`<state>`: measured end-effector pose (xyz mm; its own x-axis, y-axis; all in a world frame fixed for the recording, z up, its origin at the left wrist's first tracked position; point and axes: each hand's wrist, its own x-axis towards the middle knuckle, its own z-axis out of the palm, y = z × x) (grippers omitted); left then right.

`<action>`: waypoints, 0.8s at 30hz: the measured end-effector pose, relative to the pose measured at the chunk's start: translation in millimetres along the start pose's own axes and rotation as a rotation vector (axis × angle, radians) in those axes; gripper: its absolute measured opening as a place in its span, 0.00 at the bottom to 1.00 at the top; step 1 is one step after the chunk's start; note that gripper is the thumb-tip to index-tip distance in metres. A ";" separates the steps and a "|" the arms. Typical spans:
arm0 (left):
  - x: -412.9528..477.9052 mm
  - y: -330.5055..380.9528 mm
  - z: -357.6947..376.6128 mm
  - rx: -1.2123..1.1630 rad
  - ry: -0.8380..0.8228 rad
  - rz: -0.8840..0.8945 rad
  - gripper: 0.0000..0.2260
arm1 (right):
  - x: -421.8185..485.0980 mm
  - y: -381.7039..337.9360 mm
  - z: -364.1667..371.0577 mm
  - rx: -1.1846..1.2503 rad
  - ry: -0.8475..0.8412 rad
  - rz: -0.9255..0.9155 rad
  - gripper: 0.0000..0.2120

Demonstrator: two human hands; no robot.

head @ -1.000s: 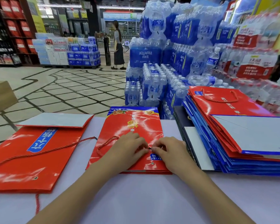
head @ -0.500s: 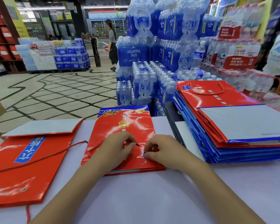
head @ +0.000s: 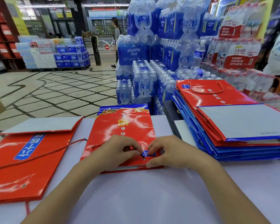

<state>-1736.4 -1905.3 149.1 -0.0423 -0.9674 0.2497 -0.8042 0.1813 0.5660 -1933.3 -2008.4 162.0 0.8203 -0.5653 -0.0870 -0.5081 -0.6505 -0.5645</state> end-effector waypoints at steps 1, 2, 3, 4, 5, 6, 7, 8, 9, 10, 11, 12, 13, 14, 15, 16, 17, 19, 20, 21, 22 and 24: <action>-0.4 0.2 0.4 0.013 -0.018 0.014 0.06 | 0.3 0.7 0.3 0.004 0.003 0.003 0.21; -0.9 1.1 0.7 0.033 -0.030 0.035 0.06 | 0.5 0.9 0.6 0.007 0.005 0.003 0.20; -1.0 1.9 0.8 0.054 -0.040 0.055 0.06 | 0.7 1.2 1.0 0.010 0.006 0.001 0.20; -0.9 2.2 0.5 0.071 -0.048 0.075 0.06 | 0.7 1.0 1.0 0.013 0.007 -0.003 0.20; -0.9 2.3 -0.2 0.087 -0.058 0.095 0.06 | 0.3 0.8 1.0 0.017 0.009 -0.006 0.20; -0.9 2.6 -1.0 0.107 -0.068 0.117 0.06 | 0.1 0.3 0.8 0.020 0.013 -0.011 0.19; -1.1 2.9 -1.3 0.129 -0.077 0.142 0.06 | 0.0 -0.1 0.6 0.023 0.018 -0.015 0.18; -1.4 3.7 -1.3 0.153 -0.086 0.166 0.07 | -0.2 0.0 0.6 0.027 0.023 -0.017 0.17; -1.3 4.4 -0.8 0.171 -0.094 0.182 0.07 | -0.3 0.3 0.6 0.034 0.030 -0.018 0.16; -1.2 5.3 -0.1 0.183 -0.099 0.184 0.08 | -0.2 0.5 0.6 0.046 0.039 -0.023 0.16; -0.7 6.2 0.9 0.192 -0.106 0.170 0.08 | -0.1 0.9 0.7 0.059 0.049 -0.029 0.16; -0.5 7.0 2.1 0.198 -0.118 0.147 0.08 | 0.1 1.2 1.0 0.068 0.057 -0.037 0.16; 0.1 7.3 3.3 0.196 -0.127 0.127 0.08 | 0.6 1.8 1.6 0.067 0.061 -0.045 0.16; 0.6 7.4 4.1 0.190 -0.128 0.117 0.08 | 1.0 2.1 2.1 0.066 0.066 -0.051 0.16; 1.2 7.1 4.6 0.182 -0.126 0.108 0.07 | 1.6 2.5 2.8 0.074 0.075 -0.053 0.16; 1.4 7.3 4.6 0.173 -0.124 0.099 0.07 | 2.2 2.9 3.4 0.095 0.089 -0.051 0.16; 1.3 7.0 3.9 0.164 -0.124 0.091 0.07 | 2.5 3.1 4.0 0.118 0.106 -0.047 0.17; 0.3 5.7 1.4 0.147 -0.127 0.084 0.08 | 2.9 3.1 5.2 0.149 0.137 -0.046 0.19; -0.7 5.2 -0.2 0.135 -0.130 0.086 0.09 | 2.9 2.9 5.6 0.153 0.153 -0.051 0.18; -1.8 4.3 -1.7 0.119 -0.131 0.087 0.09 | 3.0 2.5 5.8 0.151 0.173 -0.061 0.17; -2.9 3.4 -3.0 0.104 -0.130 0.085 0.10 | 3.2 2.3 5.7 0.150 0.196 -0.078 0.15; -4.5 1.4 -4.9 0.092 -0.128 0.070 0.12 | 4.3 3.5 5.0 0.148 0.246 -0.109 0.12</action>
<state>-1734.5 -1899.8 152.6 -0.1709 -0.9686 0.1803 -0.8473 0.2379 0.4749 -1930.2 -2010.6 155.6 0.7709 -0.6133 0.1718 -0.3619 -0.6438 -0.6742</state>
